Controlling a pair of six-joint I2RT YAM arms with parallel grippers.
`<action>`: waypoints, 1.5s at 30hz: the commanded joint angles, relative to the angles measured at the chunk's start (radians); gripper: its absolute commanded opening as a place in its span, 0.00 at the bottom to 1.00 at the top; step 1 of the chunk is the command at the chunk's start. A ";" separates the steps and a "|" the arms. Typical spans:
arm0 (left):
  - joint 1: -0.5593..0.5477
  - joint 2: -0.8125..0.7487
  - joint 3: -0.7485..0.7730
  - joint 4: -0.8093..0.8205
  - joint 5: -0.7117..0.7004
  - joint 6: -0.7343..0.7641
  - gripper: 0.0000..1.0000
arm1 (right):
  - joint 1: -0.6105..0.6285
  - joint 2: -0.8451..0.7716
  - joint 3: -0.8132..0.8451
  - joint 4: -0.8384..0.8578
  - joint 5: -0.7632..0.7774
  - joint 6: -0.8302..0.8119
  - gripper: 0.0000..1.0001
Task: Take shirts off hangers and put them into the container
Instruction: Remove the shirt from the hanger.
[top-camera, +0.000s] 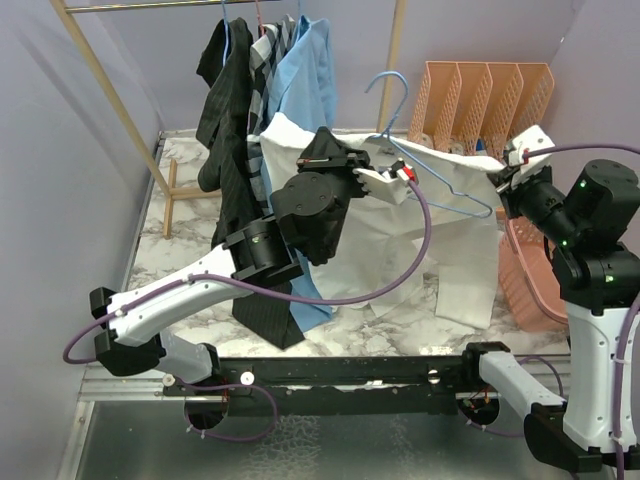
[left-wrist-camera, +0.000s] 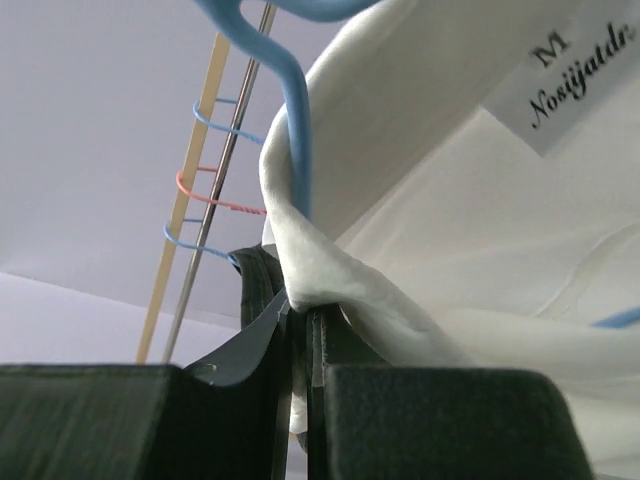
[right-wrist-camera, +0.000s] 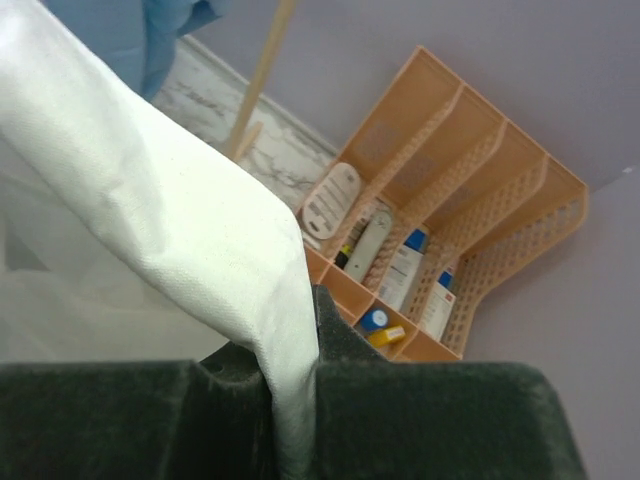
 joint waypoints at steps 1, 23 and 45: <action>0.049 -0.127 0.072 -0.015 -0.186 -0.176 0.00 | -0.034 0.004 0.036 -0.203 -0.092 -0.056 0.01; 0.030 -0.010 -0.030 -0.015 -0.102 -0.366 0.00 | -0.034 0.014 0.473 -0.344 -0.163 0.047 0.68; -0.035 0.033 -0.094 0.058 0.053 -0.473 0.00 | -0.034 0.111 0.542 -0.550 -0.540 0.059 0.66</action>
